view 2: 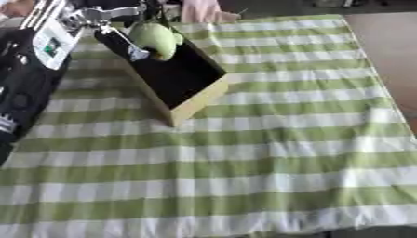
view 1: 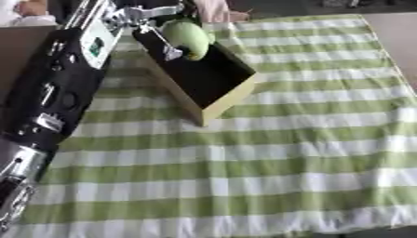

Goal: Pick up objects on the table and place them in the box.

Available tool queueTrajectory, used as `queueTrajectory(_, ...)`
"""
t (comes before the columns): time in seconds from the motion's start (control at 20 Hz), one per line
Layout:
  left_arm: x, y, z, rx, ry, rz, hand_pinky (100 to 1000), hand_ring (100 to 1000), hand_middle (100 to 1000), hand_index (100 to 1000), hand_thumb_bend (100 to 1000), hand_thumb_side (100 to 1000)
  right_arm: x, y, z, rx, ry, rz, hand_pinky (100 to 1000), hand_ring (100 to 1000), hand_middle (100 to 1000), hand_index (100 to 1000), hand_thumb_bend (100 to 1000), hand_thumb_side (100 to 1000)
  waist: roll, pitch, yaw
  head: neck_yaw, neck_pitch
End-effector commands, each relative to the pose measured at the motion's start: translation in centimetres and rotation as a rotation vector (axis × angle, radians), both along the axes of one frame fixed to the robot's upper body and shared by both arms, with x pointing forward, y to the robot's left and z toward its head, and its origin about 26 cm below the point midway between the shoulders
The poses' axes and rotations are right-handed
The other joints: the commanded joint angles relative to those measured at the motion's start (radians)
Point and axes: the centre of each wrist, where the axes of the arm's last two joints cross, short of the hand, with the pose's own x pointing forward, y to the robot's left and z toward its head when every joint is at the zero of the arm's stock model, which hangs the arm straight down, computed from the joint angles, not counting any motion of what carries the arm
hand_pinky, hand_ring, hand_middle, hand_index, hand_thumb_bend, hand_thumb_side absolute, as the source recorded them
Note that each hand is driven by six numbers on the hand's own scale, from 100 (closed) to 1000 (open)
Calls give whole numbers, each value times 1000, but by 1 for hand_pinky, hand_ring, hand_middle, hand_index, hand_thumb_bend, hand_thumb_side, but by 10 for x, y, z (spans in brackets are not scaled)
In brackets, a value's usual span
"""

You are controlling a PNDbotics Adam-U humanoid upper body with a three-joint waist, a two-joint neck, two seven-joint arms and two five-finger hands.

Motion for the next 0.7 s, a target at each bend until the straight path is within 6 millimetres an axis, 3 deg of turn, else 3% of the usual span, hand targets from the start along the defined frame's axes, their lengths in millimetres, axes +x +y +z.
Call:
queueTrajectory(0.05, 2, -4, 9, -3, -42, 5, 306, 534, 589, 726, 100, 155, -1, 2, 8, -12, -25, 15, 646, 603, 576, 792, 100, 1000, -1, -13, -3, 4, -15)
queueTrajectory(0.35, 6, -10, -6, -6, -31, 4, 355, 566, 615, 746, 100, 214, -1, 3, 8, -7, -24, 24, 645, 603, 575, 792, 100, 1000, -1, -7, -10, 8, -23)
queueTrajectory(0.5, 6, -15, -11, -8, -31, 0, 438, 624, 663, 780, 100, 280, -1, 3, 8, -5, -25, 27, 645, 603, 575, 792, 100, 1000, -1, -4, -12, 11, -25)
queueTrajectory(0.7, 7, -17, -14, 54, -54, 5, 599, 769, 753, 829, 327, 408, -1, 3, 8, -5, -24, 28, 644, 602, 575, 792, 100, 1000, 1, -2, -12, 11, -24)
